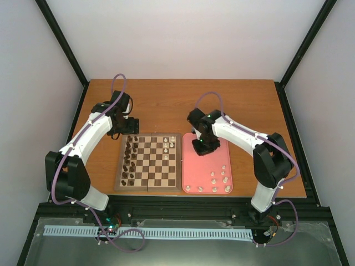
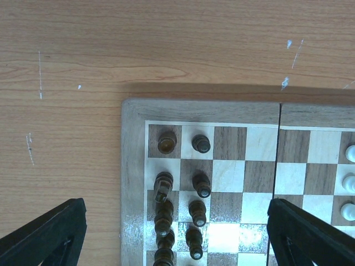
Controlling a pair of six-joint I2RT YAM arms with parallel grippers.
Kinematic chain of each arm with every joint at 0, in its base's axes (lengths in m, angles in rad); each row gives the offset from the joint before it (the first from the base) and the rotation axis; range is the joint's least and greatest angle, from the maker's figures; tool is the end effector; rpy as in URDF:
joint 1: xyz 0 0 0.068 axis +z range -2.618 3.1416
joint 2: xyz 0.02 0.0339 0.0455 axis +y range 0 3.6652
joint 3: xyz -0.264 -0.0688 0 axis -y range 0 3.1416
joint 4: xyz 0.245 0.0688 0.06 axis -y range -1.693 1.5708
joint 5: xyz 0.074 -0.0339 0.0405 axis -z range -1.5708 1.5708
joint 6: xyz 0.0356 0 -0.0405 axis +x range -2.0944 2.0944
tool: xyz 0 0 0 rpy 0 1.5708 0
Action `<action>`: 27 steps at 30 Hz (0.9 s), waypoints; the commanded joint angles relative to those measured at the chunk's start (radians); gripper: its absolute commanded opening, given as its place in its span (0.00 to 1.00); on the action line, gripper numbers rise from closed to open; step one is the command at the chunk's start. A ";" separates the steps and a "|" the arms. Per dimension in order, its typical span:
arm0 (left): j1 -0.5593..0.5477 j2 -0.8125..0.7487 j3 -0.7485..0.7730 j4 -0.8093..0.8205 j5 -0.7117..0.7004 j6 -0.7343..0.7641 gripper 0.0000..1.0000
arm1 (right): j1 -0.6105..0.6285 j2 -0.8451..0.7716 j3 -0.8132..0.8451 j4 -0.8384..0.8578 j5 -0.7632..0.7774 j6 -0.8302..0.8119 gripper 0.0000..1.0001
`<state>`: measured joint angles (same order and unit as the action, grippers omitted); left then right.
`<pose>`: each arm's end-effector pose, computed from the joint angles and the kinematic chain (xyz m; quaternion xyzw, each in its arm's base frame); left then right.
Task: Set up the chess pieces on the board
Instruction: Pick up the chess piece from the storage box, then place the chess piece on the chessboard.
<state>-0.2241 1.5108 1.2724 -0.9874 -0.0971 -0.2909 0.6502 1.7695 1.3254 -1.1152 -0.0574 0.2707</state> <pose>0.2868 -0.0618 0.2745 -0.0412 0.9832 0.0026 0.1780 0.2538 0.1956 0.2117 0.1887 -0.9816 -0.0283 0.0076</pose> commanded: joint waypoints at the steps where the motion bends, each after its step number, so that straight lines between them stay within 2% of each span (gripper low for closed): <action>1: 0.006 -0.009 0.022 0.009 0.013 0.006 1.00 | 0.102 0.020 0.123 -0.075 -0.003 0.005 0.03; 7: 0.008 -0.004 0.022 0.012 0.021 0.004 1.00 | 0.256 0.172 0.359 -0.118 -0.008 -0.010 0.03; 12: 0.007 -0.006 0.024 0.011 0.024 0.002 1.00 | 0.331 0.292 0.511 -0.136 -0.026 -0.036 0.03; 16: 0.008 -0.011 0.020 0.010 0.018 0.004 1.00 | 0.359 0.325 0.524 -0.129 -0.057 -0.054 0.03; 27: 0.007 -0.012 0.011 0.018 0.019 0.002 1.00 | 0.390 0.377 0.502 -0.065 -0.013 -0.106 0.03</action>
<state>-0.2241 1.5108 1.2720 -0.9867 -0.0807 -0.2913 1.0286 2.1242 1.8263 -1.2118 -0.0940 0.1993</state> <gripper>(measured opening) 0.998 0.047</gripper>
